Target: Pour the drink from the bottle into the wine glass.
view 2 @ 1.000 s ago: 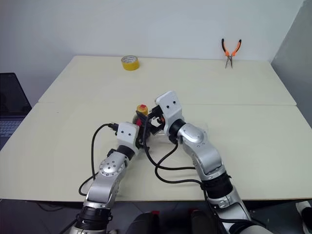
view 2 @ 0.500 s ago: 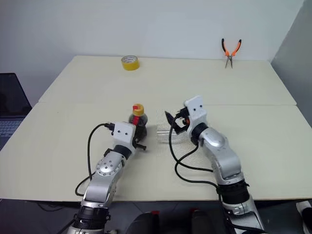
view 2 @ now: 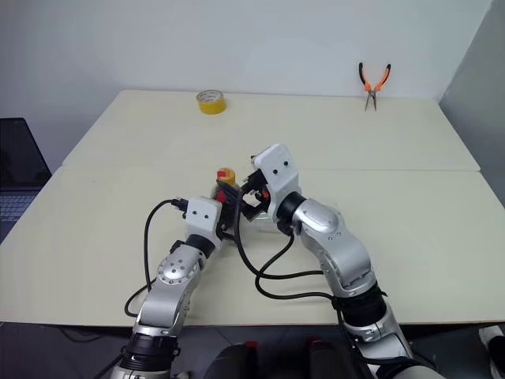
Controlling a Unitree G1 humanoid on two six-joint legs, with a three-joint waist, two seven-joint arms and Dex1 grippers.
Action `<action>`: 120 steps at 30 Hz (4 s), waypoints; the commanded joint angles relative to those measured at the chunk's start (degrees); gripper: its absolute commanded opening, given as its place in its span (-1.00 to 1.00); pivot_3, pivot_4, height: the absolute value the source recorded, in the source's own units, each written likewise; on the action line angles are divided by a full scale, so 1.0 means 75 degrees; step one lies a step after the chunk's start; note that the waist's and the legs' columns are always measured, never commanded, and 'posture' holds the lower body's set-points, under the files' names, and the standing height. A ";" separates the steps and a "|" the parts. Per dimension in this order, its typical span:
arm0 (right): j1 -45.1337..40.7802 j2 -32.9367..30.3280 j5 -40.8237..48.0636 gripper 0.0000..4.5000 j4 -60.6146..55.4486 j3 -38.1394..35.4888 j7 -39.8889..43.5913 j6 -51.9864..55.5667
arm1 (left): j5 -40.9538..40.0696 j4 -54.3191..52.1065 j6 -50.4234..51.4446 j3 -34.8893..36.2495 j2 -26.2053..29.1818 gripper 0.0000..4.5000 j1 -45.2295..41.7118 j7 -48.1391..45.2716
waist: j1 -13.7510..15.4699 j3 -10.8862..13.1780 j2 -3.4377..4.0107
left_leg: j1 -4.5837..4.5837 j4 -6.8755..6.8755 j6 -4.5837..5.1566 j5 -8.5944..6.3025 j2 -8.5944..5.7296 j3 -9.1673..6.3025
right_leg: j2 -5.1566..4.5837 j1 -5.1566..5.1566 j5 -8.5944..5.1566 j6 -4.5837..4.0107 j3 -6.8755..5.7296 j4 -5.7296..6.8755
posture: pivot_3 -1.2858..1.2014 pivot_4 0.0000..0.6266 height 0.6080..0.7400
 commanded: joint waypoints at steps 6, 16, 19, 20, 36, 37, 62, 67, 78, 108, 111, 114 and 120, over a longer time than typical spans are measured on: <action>-0.0332 0.0136 -0.0336 1.00 0.0327 0.0086 -0.0057 -0.0458 | 0.0018 -0.0241 -0.0298 -0.0020 0.0019 -0.67 -0.0170 -0.0023 | -0.0008 0.0000 0.0000 | 0.0001 -0.0001 0.0000 0.0000 0.0001 0.0000 | 0.0001 -0.0002 0.0000 0.0000 0.0000 0.0003 | 0.03 -0.52 1.00; -0.0173 -0.0028 -0.0502 1.00 0.0419 -0.0236 -0.0163 -0.0456 | 0.0007 -0.0306 -0.0260 -0.0049 -0.0008 -0.67 -0.0129 0.0013 | -0.0008 0.0000 0.0000 | 0.0001 -0.0001 0.0000 0.0000 0.0001 0.0001 | 0.0000 -0.0002 0.0000 0.0000 0.0000 0.0003 | 0.03 -0.52 1.00; -0.0043 -0.0160 -0.0514 1.00 0.0328 -0.0284 -0.0180 -0.0421 | 0.0007 -0.0324 -0.0247 -0.0045 -0.0015 -0.67 -0.0133 0.0026 | -0.0009 0.0000 0.0000 | 0.0001 -0.0001 0.0000 0.0000 0.0001 0.0001 | 0.0000 -0.0002 0.0000 0.0000 0.0000 0.0003 | 0.03 -0.52 1.00; -0.0004 -0.0192 -0.0504 1.00 0.0294 -0.0308 -0.0189 -0.0405 | 0.0007 -0.0325 -0.0244 -0.0043 -0.0015 -0.67 -0.0135 0.0030 | -0.0009 0.0000 0.0000 | 0.0000 -0.0001 0.0000 0.0000 0.0001 0.0001 | 0.0000 -0.0002 0.0000 0.0000 0.0000 0.0003 | 0.03 -0.52 1.00; 0.0400 -0.0642 0.0031 1.00 -0.0671 -0.0650 0.0011 0.0284 | -0.0013 -0.0253 -0.0267 -0.0008 -0.0001 -0.68 -0.0192 0.0015 | -0.0033 0.0000 0.0000 | 0.0001 -0.0006 0.0000 0.0000 0.0004 0.0003 | 0.0005 -0.0006 0.0000 0.0000 0.0003 0.0004 | 0.03 -0.52 1.00; 0.0350 -0.0560 0.0225 1.00 -0.0842 -0.0586 0.0131 0.0450 | -0.0014 -0.0251 -0.0268 -0.0006 0.0002 -0.68 -0.0193 0.0009 | -0.0033 0.0000 0.0000 | 0.0001 -0.0007 0.0000 0.0000 0.0004 0.0003 | 0.0005 -0.0006 0.0000 0.0000 0.0003 0.0004 | 0.03 -0.52 1.00; -0.0637 0.0848 0.0482 1.00 0.0364 -0.0287 -0.0378 0.0690 | 0.0001 -0.0221 -0.0303 -0.0055 0.0013 -0.68 -0.0193 0.0001 | -0.0021 0.0000 0.0000 | -0.0002 -0.0004 0.0001 0.0000 0.0001 0.0001 | 0.0001 -0.0007 0.0000 0.0000 0.0001 0.0004 | 0.03 -0.52 1.00; -0.0651 0.0804 0.0480 0.62 0.0437 -0.0277 -0.0343 0.0655 | 0.0006 -0.0212 -0.0311 -0.0060 0.0006 -0.68 -0.0200 0.0007 | -0.0021 0.0000 0.0000 | -0.0002 -0.0004 0.0000 0.0000 0.0001 0.0002 | 0.0000 -0.0008 0.0000 0.0000 0.0001 0.0003 | 0.03 -0.52 1.00; -0.0562 0.0822 0.0600 -0.45 0.0473 -0.0291 -0.0168 0.0465 | 0.0008 -0.0166 -0.0348 -0.0049 -0.0027 -0.68 -0.0215 0.0032 | -0.0021 0.0000 0.0000 | -0.0002 -0.0004 0.0001 0.0000 0.0002 0.0001 | 0.0001 -0.0008 0.0000 -0.0001 0.0001 0.0003 | 0.03 -0.52 1.00; 0.3651 -0.0906 -0.0339 -0.46 -0.3032 -0.2419 -0.1265 -0.2067 | -0.0329 -0.0161 -0.0397 0.0465 -0.0348 -0.68 -0.0506 0.0278 | 0.0138 0.0000 -0.0003 | -0.0058 0.0017 -0.0001 0.0001 0.0004 -0.0005 | 0.0006 -0.0052 0.0003 0.0007 -0.0005 0.0009 | 0.03 -0.52 1.00; 0.4651 -0.0977 -0.0515 -0.46 -0.3050 -0.2578 -0.1261 -0.2537 | -0.0374 -0.0068 -0.0381 0.0511 -0.0380 -0.68 -0.0570 0.0283 | 0.0139 0.0000 -0.0003 | -0.0057 0.0015 -0.0001 0.0001 0.0002 -0.0001 | 0.0007 -0.0052 0.0003 0.0007 -0.0002 0.0006 | 0.03 -0.52 1.00; 0.5442 -0.0903 -0.0389 -0.46 -0.2856 -0.2775 -0.1268 -0.2720 | -0.0384 -0.0011 -0.0387 0.0530 -0.0376 -0.68 -0.0620 0.0267 | 0.0140 0.0000 -0.0002 | -0.0056 0.0015 -0.0001 0.0001 0.0002 0.0004 | 0.0007 -0.0053 0.0003 0.0007 0.0004 0.0006 | 0.03 -0.52 1.00; 0.5992 -0.0808 0.0058 -0.46 -0.1625 -0.3401 -0.1140 -0.2923 | -0.0402 0.0085 -0.0417 0.0587 -0.0359 -0.68 -0.0712 0.0275 | 0.0150 0.0000 -0.0002 | -0.0048 0.0018 -0.0001 0.0001 0.0002 0.0007 | 0.0008 -0.0045 0.0003 0.0008 0.0006 0.0006 | 0.03 -0.52 1.00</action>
